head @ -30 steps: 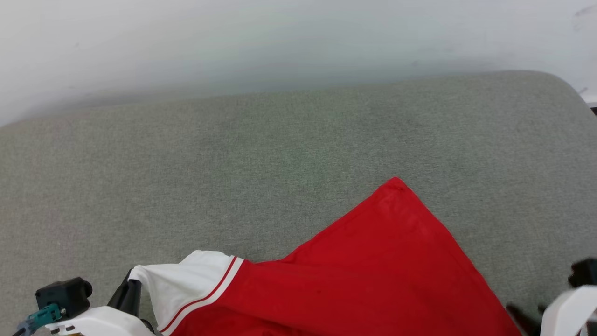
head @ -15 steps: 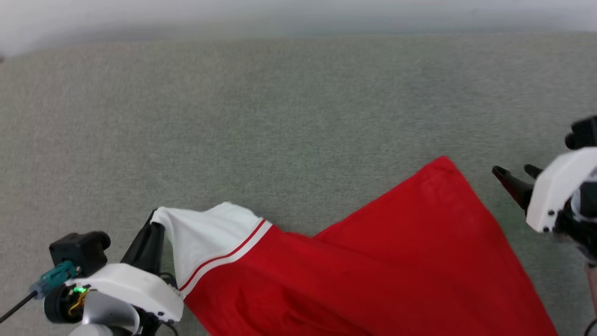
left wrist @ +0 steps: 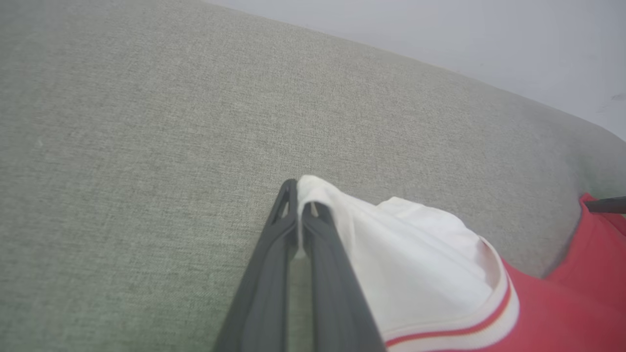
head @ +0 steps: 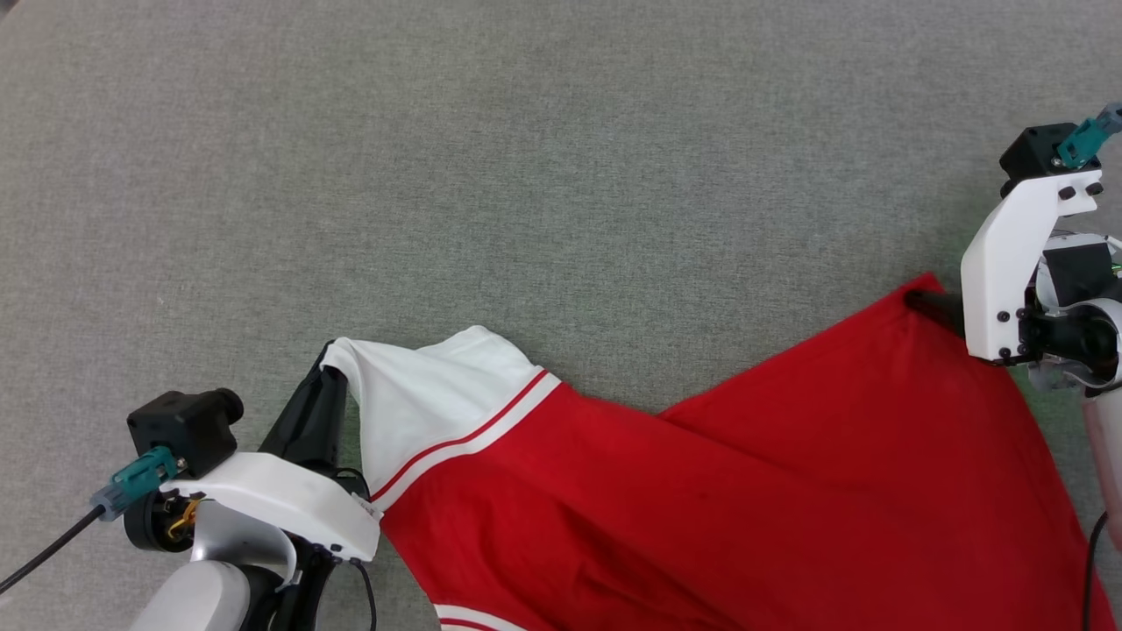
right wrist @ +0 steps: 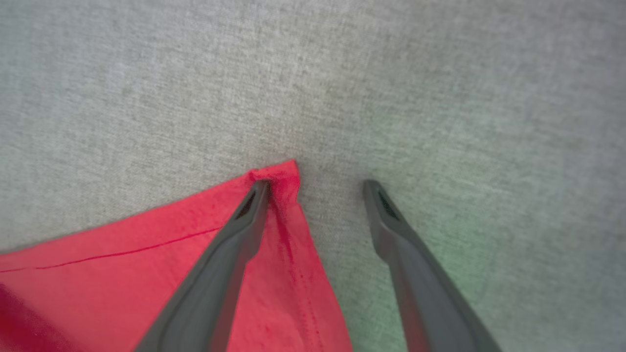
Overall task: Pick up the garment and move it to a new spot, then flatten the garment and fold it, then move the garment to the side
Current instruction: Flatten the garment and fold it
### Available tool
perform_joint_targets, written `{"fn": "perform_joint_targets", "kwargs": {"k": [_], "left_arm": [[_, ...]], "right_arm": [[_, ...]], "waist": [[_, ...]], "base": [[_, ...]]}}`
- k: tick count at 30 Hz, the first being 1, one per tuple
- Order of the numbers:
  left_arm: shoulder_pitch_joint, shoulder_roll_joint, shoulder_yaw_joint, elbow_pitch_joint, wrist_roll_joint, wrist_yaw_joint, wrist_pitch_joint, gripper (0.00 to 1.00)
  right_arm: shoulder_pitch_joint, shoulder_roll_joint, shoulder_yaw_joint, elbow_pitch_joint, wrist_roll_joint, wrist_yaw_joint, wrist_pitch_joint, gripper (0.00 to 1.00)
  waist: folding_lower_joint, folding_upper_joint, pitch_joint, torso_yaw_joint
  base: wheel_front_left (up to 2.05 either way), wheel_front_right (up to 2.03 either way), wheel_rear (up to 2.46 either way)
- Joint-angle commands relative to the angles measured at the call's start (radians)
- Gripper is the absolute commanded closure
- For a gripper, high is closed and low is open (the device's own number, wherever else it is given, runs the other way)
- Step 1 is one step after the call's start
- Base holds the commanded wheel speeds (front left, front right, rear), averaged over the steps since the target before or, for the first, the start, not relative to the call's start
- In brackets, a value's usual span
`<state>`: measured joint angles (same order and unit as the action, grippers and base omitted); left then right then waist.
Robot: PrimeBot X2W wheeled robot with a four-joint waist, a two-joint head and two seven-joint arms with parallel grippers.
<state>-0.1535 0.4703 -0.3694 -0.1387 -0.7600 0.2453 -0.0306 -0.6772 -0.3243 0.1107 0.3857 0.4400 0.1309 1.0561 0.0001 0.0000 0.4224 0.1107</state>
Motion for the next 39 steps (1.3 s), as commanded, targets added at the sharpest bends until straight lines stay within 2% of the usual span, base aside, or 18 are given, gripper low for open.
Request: {"fn": "perform_joint_targets", "kwargs": {"k": [1,2,3,4,15,22,25,30,34,39], "left_arm": [[-0.019,-0.003,0.001,0.007,0.001,-0.004,-0.01,1.0],[-0.021,-0.004,0.0,0.011,0.001,-0.006,-0.011,1.0],[-0.021,-0.005,0.0,0.016,0.0,-0.007,-0.011,1.0],[-0.021,-0.005,0.0,0.021,-0.001,-0.008,-0.014,1.0],[-0.012,0.022,0.011,0.039,-0.008,-0.012,-0.006,1.0],[-0.098,0.085,0.038,0.036,-0.008,-0.034,0.045,1.0],[-0.187,0.106,0.039,0.071,-0.006,-0.058,0.081,1.0],[-0.401,0.108,0.031,0.187,-0.001,-0.111,0.138,1.0],[-0.596,0.087,0.015,0.323,0.015,-0.153,0.163,1.0],[-0.823,0.057,-0.003,0.494,0.058,-0.186,0.153,1.0]], "right_arm": [[0.064,0.039,0.051,0.075,0.004,0.0,0.023,0.0],[0.07,0.042,0.061,0.088,0.01,0.0,0.026,0.51],[0.077,0.046,0.071,0.098,0.017,0.0,0.032,0.8],[0.082,0.048,0.078,0.107,0.021,0.0,0.038,1.0],[0.056,-0.006,0.135,0.044,0.044,0.0,-0.014,1.0],[0.015,-0.066,0.132,-0.057,0.042,0.0,-0.089,1.0],[0.001,-0.084,0.116,-0.079,0.032,0.0,-0.121,1.0],[-0.052,-0.082,0.07,-0.07,0.015,-0.001,-0.17,1.0],[-0.135,-0.08,0.053,-0.046,-0.007,-0.001,-0.205,1.0],[-0.269,-0.083,0.047,-0.014,-0.032,-0.001,-0.268,1.0]], "waist": [[-0.0001,0.0,0.009,0.01],[-0.0001,0.0,0.009,0.011],[-0.0001,0.0,0.008,0.011],[-0.0001,0.0,0.006,0.01],[-0.0001,0.0,-0.068,-0.033],[-0.0001,0.0,-0.151,-0.085],[-0.0001,0.0,-0.187,-0.107],[-0.0001,0.0,-0.22,-0.134],[-0.0001,0.0,-0.222,-0.154],[-0.0001,0.0,-0.191,-0.176]], "base": [[0.0,0.0,0.0],[0.0,0.0,0.0],[0.0,0.0,0.0],[0.0,0.0,0.0],[0.0,0.0,0.0],[0.0,0.0,0.0],[0.0,0.0,0.0],[0.0,0.0,0.0],[0.0,0.0,0.0],[0.0,0.0,0.0]]}}
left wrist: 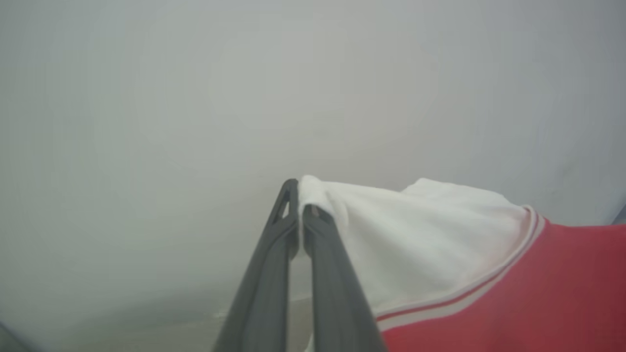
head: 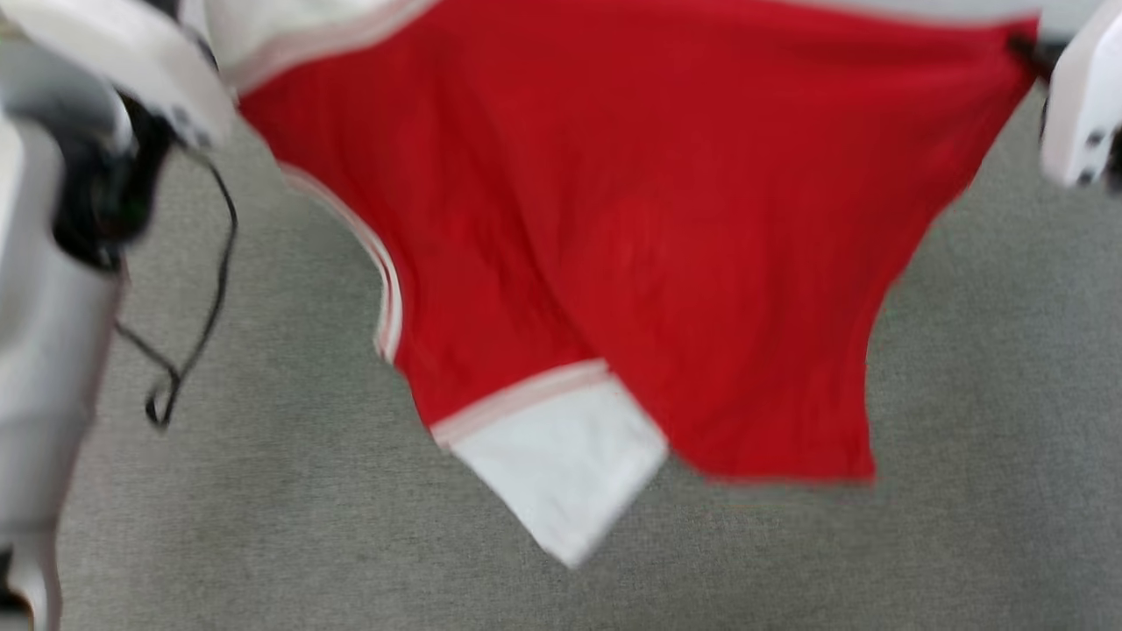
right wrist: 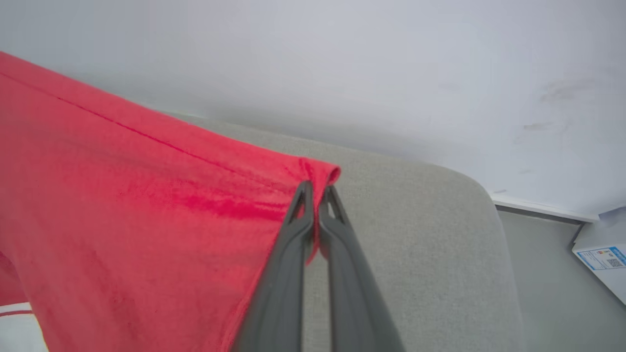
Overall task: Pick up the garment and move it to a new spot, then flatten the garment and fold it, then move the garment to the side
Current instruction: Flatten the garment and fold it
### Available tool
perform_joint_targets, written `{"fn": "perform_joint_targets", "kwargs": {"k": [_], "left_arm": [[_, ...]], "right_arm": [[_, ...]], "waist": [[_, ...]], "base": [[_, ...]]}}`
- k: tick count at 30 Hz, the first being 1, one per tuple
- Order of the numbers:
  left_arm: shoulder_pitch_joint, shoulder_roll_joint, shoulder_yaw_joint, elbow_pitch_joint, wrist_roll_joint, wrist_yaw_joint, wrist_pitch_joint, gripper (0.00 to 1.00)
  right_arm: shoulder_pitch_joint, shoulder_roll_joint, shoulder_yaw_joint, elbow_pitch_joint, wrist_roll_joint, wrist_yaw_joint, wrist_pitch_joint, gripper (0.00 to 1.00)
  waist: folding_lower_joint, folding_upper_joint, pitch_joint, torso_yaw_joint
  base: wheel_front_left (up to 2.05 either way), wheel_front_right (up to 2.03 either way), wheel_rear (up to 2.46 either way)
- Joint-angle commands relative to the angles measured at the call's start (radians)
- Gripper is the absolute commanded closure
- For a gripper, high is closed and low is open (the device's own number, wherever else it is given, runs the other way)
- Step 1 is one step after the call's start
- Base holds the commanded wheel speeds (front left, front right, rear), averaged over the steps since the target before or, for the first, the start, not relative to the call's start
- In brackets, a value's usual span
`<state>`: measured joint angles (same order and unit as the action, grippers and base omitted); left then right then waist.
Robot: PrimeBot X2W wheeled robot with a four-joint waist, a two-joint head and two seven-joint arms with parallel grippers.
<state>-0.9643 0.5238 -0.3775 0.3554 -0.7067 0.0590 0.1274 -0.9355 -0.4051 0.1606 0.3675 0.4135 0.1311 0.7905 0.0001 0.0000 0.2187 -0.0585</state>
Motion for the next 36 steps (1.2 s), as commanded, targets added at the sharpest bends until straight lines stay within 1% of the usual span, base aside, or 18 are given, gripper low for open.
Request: {"fn": "perform_joint_targets", "kwargs": {"k": [1,3,5,10,12,18,22,28,33,36], "left_arm": [[-0.054,0.0,0.005,0.027,0.014,-0.005,-0.014,1.0],[-0.135,-0.009,0.006,0.081,0.026,-0.017,-0.03,1.0],[-0.227,-0.006,0.01,0.126,0.042,-0.027,-0.044,1.0],[-0.428,0.013,0.016,0.208,0.091,-0.041,-0.092,1.0],[-0.51,0.025,0.024,0.222,0.106,-0.04,-0.104,1.0],[-0.722,0.065,0.038,0.24,0.139,-0.055,-0.108,1.0],[-0.82,0.077,0.043,0.249,0.149,-0.057,-0.109,1.0],[-0.832,0.084,0.062,0.256,0.134,-0.039,-0.123,1.0],[-0.775,0.088,0.07,0.26,0.116,-0.036,-0.131,1.0],[-0.744,0.095,0.077,0.257,0.103,-0.04,-0.139,1.0]], "right_arm": [[-0.038,-0.001,-0.006,0.009,-0.012,-0.001,-0.02,1.0],[-0.093,0.002,-0.011,0.021,-0.029,-0.001,-0.053,1.0],[-0.155,0.003,-0.019,0.03,-0.049,-0.001,-0.087,1.0],[-0.297,0.006,-0.055,0.075,-0.111,-0.001,-0.2,1.0],[-0.356,0.023,-0.079,0.08,-0.14,-0.001,-0.247,1.0],[-0.529,0.039,-0.133,0.122,-0.201,-0.002,-0.418,1.0],[-0.615,0.046,-0.15,0.162,-0.235,-0.002,-0.506,1.0],[-0.689,0.074,-0.149,0.247,-0.251,-0.002,-0.61,1.0],[-0.704,0.116,-0.128,0.306,-0.238,-0.002,-0.658,1.0],[-0.706,0.124,-0.099,0.338,-0.232,-0.002,-0.669,1.0]], "waist": [[-0.0001,0.0,0.023,-0.01],[-0.0001,0.0,0.045,-0.017],[-0.0001,0.0,0.079,-0.023],[-0.0001,0.0,0.161,-0.041],[-0.0001,0.0,0.206,-0.049],[-0.0001,0.0,0.371,-0.065],[-0.0001,0.0,0.461,-0.069],[-0.0001,0.0,0.547,-0.07],[-0.0001,0.0,0.59,-0.071],[-0.0001,0.0,0.595,-0.07]], "base": [[0.0,0.0,0.0],[0.0,0.0,0.0],[0.0,0.0,0.0],[0.0,0.0,0.0],[0.0,0.0,0.0],[0.0,0.0,0.0],[0.0,0.0,0.0],[0.0,0.0,0.0],[0.0,0.0,0.0],[0.0,0.0,0.0]]}}
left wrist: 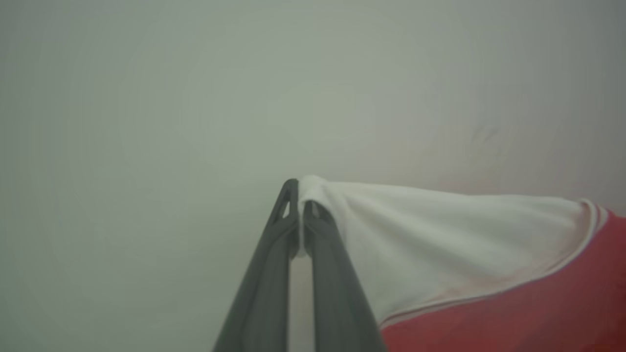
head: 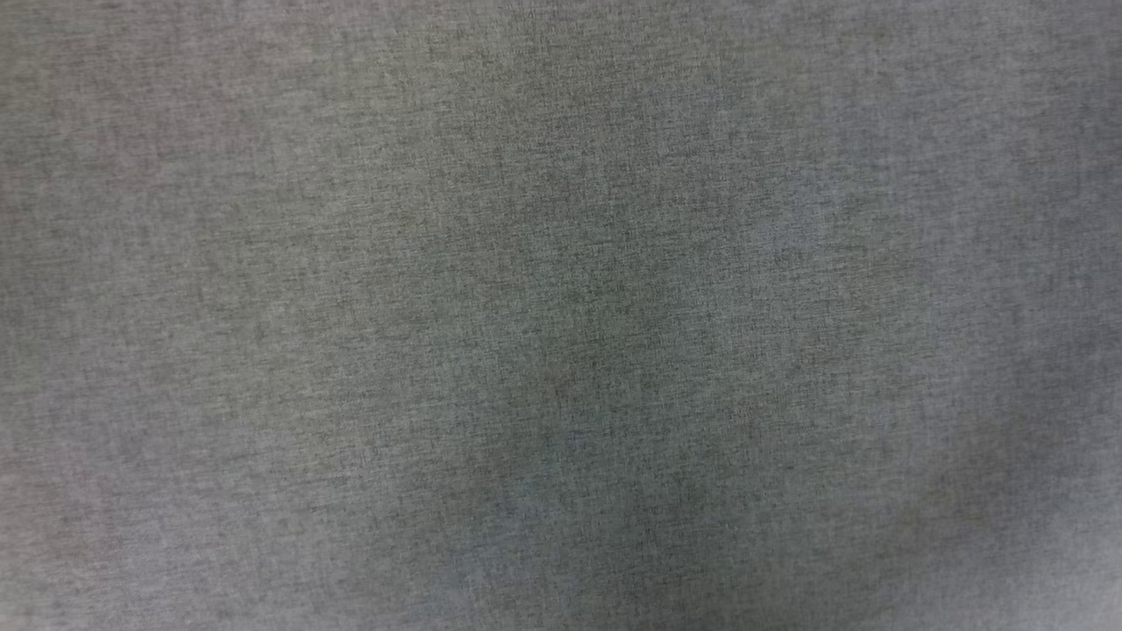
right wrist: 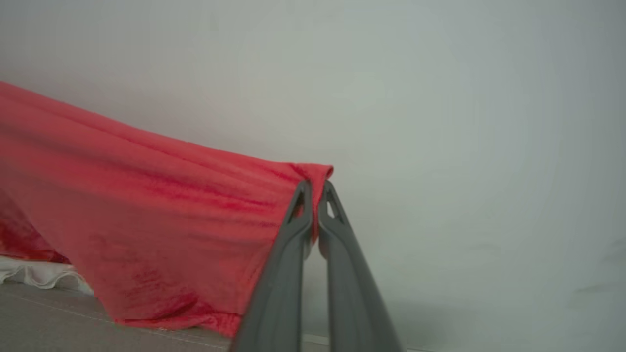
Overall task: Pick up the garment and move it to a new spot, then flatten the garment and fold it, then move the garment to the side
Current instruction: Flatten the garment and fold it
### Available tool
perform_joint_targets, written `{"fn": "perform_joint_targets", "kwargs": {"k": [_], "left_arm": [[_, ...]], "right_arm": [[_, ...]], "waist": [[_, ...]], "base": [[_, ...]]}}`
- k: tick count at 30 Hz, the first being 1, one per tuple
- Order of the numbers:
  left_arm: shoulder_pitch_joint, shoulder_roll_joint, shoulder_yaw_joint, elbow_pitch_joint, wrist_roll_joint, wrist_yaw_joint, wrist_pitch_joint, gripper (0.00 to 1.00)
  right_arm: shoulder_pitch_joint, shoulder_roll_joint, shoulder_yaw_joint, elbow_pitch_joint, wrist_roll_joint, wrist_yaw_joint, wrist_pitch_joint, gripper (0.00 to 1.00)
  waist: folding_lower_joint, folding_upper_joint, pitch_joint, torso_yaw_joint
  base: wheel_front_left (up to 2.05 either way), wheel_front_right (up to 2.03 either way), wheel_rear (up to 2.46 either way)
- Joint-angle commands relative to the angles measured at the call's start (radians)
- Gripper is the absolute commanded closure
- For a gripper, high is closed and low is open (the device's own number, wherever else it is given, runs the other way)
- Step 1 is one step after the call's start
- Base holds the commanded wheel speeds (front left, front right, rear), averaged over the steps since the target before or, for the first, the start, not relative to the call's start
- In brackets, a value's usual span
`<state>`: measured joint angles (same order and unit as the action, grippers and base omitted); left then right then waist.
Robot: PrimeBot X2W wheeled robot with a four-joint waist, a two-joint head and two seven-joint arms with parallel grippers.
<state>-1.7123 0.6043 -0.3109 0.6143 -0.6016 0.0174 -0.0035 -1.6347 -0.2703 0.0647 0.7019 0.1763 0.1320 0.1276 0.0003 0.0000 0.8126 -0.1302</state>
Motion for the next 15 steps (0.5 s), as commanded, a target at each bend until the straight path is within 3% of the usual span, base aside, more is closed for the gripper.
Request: {"fn": "perform_joint_targets", "kwargs": {"k": [1,8,15], "left_arm": [[0.016,0.015,0.013,-0.002,-0.009,-0.001,-0.009,1.0],[0.153,-0.009,0.03,-0.008,-0.072,-0.033,-0.051,1.0],[0.428,-0.019,0.068,-0.01,-0.16,-0.07,-0.125,1.0]], "right_arm": [[-0.005,-0.007,0.009,0.015,0.011,-0.002,-0.003,1.0],[0.073,-0.025,0.099,0.047,0.07,-0.002,0.003,1.0],[0.269,-0.062,0.174,0.016,0.149,-0.002,0.015,1.0]], "waist": [[-0.0003,0.0,0.002,0.003],[-0.0003,0.0,-0.038,0.037],[-0.0003,0.0,-0.166,0.069]], "base": [[0.0,0.0,0.0],[0.0,0.0,0.0],[0.0,0.0,0.0]]}}
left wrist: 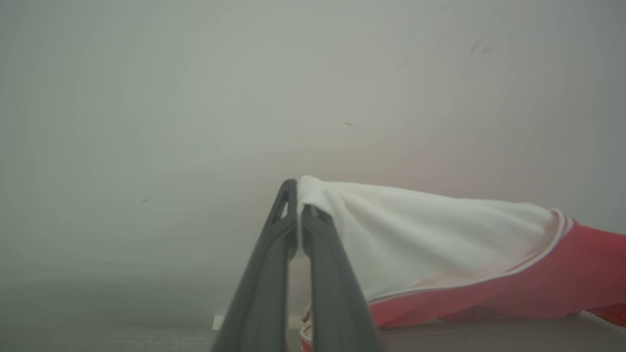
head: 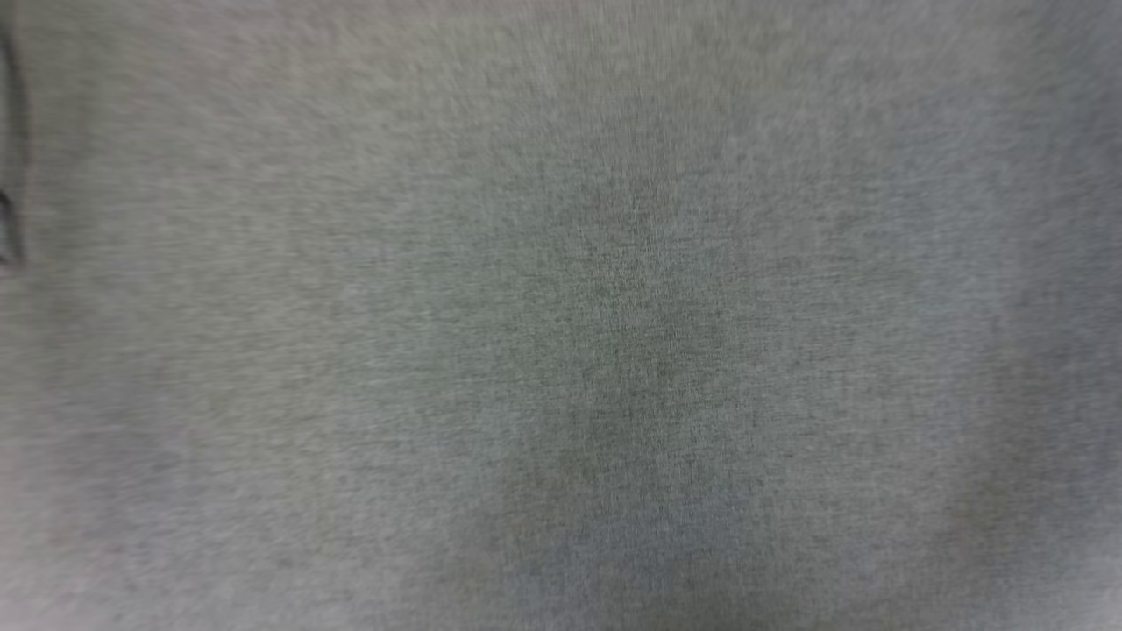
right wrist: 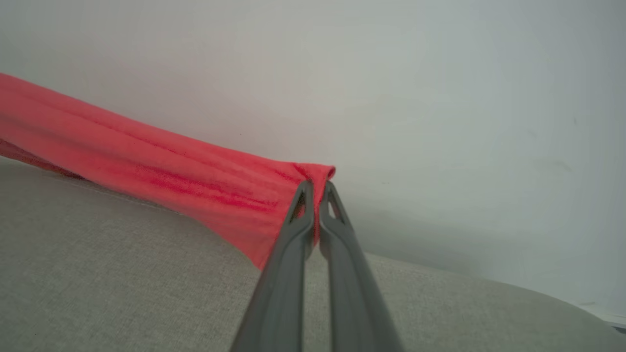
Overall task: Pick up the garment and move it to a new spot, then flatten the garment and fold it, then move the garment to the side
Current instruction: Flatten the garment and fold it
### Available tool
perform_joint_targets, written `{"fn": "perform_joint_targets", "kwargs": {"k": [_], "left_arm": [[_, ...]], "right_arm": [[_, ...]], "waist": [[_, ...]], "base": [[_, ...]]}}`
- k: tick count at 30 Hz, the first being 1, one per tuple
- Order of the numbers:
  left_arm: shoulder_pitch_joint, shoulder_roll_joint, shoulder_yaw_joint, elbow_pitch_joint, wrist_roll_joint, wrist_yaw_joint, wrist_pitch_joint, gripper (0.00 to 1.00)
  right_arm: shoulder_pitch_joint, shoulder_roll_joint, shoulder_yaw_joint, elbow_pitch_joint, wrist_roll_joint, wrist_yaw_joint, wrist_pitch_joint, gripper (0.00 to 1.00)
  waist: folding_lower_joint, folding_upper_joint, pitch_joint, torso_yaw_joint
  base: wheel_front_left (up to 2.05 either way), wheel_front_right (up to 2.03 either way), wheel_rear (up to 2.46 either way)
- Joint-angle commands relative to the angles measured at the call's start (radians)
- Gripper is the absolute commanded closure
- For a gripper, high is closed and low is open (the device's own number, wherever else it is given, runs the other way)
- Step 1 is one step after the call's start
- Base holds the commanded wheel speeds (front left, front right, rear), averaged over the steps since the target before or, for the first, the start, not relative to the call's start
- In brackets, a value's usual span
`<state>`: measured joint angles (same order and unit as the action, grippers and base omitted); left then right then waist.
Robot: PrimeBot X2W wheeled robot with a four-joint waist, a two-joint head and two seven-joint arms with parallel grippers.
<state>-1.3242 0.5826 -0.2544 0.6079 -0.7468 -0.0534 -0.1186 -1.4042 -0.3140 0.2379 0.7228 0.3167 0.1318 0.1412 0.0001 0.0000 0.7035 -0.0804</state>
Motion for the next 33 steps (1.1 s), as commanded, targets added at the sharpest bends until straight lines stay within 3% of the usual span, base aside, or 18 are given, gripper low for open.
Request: {"fn": "perform_joint_targets", "kwargs": {"k": [1,8,14,17,27,33], "left_arm": [[0.093,0.0,0.014,-0.01,-0.024,-0.004,-0.02,1.0],[0.509,-0.026,0.034,-0.084,-0.101,0.013,-0.068,1.0],[0.849,-0.044,0.032,-0.223,-0.151,0.082,-0.043,1.0],[0.942,-0.041,0.035,-0.276,-0.169,0.105,-0.026,1.0],[1.373,-0.029,0.071,-0.529,-0.254,0.244,0.039,1.0],[1.54,-0.019,0.083,-0.653,-0.3,0.313,0.1,1.0]], "right_arm": [[0.076,-0.028,0.006,-0.015,0.019,-0.002,0.004,1.0],[0.394,-0.08,0.031,-0.112,0.109,-0.002,0.034,1.0],[0.689,-0.134,0.011,-0.244,0.165,-0.002,0.069,1.0],[0.785,-0.139,-0.009,-0.29,0.171,-0.003,0.082,1.0],[1.251,-0.089,-0.163,-0.536,0.154,-0.004,0.147,1.0],[1.506,0.013,-0.272,-0.726,0.108,-0.003,0.254,1.0]], "waist": [[-0.0001,0.0,-0.081,0.027],[-0.0001,0.0,-0.267,0.054],[-0.0001,0.0,-0.389,0.082],[-0.0001,0.0,-0.421,0.088],[-0.0001,0.0,-0.561,0.095],[-0.0001,0.0,-0.605,0.098]], "base": [[0.0,0.0,0.0],[0.0,0.0,0.0],[0.0,0.0,0.0],[0.0,0.0,0.0],[0.0,0.0,0.0],[0.0,0.0,0.0]]}}
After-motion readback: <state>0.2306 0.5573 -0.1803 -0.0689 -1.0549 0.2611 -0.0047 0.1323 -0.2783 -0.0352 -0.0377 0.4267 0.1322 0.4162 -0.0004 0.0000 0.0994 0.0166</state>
